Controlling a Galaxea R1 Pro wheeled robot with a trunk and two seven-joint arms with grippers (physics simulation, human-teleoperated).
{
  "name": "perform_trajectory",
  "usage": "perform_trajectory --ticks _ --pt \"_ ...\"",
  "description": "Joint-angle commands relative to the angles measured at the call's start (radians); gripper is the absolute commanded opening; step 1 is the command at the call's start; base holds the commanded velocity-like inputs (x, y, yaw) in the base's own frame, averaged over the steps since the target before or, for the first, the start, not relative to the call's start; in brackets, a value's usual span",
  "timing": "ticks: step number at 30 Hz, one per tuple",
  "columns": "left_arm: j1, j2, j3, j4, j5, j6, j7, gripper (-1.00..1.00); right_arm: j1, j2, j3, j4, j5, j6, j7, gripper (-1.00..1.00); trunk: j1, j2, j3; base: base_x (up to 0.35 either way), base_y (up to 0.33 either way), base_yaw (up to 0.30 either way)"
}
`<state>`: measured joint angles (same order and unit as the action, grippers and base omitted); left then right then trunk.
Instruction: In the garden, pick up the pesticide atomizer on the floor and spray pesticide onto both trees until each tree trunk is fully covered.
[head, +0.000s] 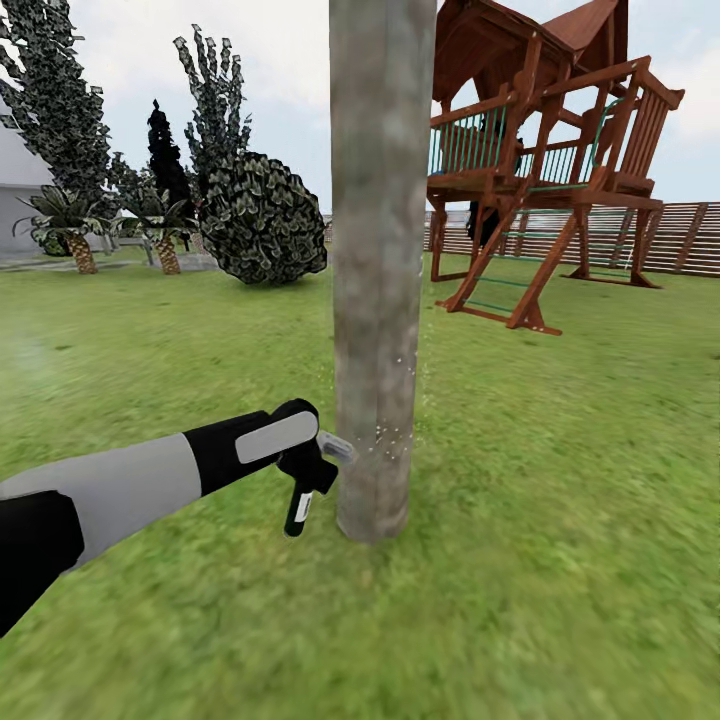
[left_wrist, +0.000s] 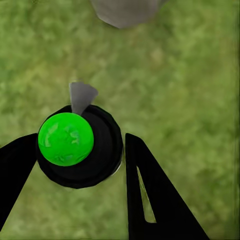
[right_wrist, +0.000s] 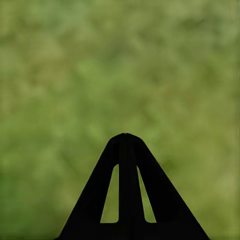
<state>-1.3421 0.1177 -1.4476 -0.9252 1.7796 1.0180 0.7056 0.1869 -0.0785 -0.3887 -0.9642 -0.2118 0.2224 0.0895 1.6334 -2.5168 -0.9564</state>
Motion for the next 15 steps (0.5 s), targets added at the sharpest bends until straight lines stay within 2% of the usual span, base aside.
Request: perform_trajectory --ticks 1,3,6,8,12,13,15 --pt "-0.006 0.000 0.013 0.001 0.014 0.002 0.010 -1.00 0.000 0.000 -0.001 -0.002 -0.006 0.007 0.004 -1.00 0.000 0.000 -0.001 0.000 0.000 0.000" --pt "-0.031 -0.004 0.030 0.029 0.019 0.015 0.011 -1.00 0.000 0.000 0.000 -0.002 -0.006 0.007 0.004 -1.00 0.000 0.000 -0.001 0.000 0.000 0.000" --pt "-0.081 -0.014 0.035 0.049 0.045 0.029 0.011 -1.00 0.000 0.000 0.001 -0.002 -0.006 0.008 0.004 -1.00 0.000 0.000 -0.001 0.000 0.000 0.000" --pt "-0.139 -0.023 0.036 0.066 0.084 0.029 0.012 -1.00 0.000 0.000 0.002 -0.003 -0.006 0.008 0.004 -1.00 0.000 0.000 -0.001 0.000 0.000 0.000" --pt "-0.217 -0.041 0.036 0.108 0.125 0.029 0.013 -1.00 0.000 0.000 0.002 -0.004 -0.006 0.008 0.004 -1.00 0.000 0.000 -0.001 0.000 0.000 0.000" --pt "-0.251 -0.052 0.036 0.115 0.155 0.029 0.016 -1.00 0.000 0.000 0.002 -0.004 -0.006 0.008 0.004 -1.00 0.000 0.000 -0.001 0.000 0.000 0.000" --pt "-0.290 -0.062 0.035 0.126 0.175 0.029 0.017 -1.00 0.000 0.000 0.001 -0.004 -0.006 0.008 0.004 -1.00 0.000 0.000 -0.001 0.000 0.000 0.000"
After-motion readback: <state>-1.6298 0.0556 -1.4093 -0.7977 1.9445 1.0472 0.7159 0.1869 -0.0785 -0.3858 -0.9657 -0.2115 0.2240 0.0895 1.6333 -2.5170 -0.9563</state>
